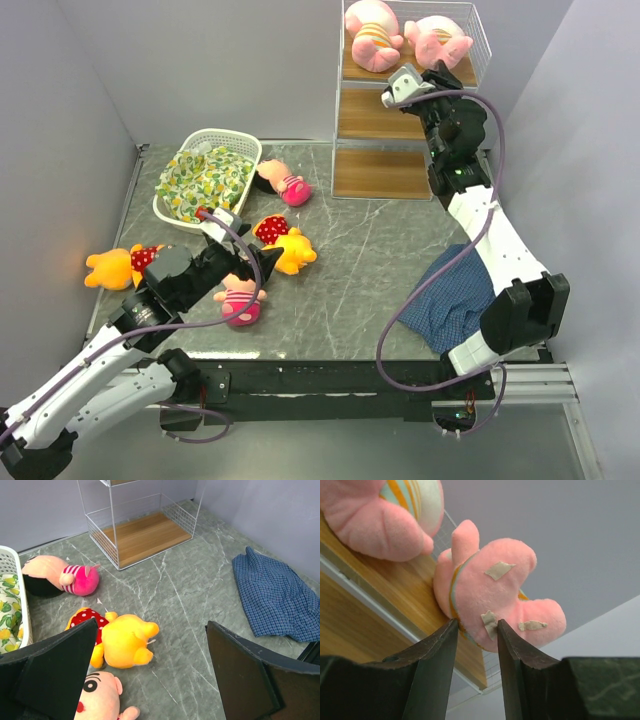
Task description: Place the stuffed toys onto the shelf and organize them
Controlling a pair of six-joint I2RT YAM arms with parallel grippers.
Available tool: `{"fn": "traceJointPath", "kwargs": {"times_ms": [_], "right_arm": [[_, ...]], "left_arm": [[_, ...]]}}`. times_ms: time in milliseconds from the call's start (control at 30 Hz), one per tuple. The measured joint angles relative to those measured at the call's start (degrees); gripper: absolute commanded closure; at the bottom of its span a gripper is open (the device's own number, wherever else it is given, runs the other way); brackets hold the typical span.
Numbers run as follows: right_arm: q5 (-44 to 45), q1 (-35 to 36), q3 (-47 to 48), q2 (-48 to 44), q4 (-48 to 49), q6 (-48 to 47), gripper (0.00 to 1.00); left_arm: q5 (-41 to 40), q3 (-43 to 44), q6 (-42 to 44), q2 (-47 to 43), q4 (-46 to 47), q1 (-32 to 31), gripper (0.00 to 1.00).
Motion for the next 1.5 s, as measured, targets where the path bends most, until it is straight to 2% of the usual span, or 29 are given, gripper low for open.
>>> {"fn": "traceJointPath", "kwargs": {"times_ms": [400, 800, 1233, 1400, 1500], "right_arm": [[-2.27, -2.49, 3.28, 0.02, -11.08, 8.9, 0.49], [-4.9, -4.33, 6.8, 0.26, -15.52, 15.5, 0.46], [-9.84, -6.54, 14.53, 5.88, -17.44, 20.92, 0.45], [-11.85, -6.56, 14.64, 5.66, -19.39, 23.69, 0.41], [-12.57, -6.56, 14.91, 4.68, -20.9, 29.44, 0.38]], "left_arm": [[0.0, 0.0, 0.02, -0.2, 0.0, 0.0, 0.03], [0.0, 0.0, 0.0, -0.17, 0.0, 0.0, 0.04], [-0.02, 0.0, 0.02, -0.07, 0.0, 0.0, 0.04], [0.0, 0.0, 0.02, 0.28, 0.0, 0.0, 0.04], [0.0, 0.0, 0.02, 0.52, 0.0, 0.0, 0.04]]}}
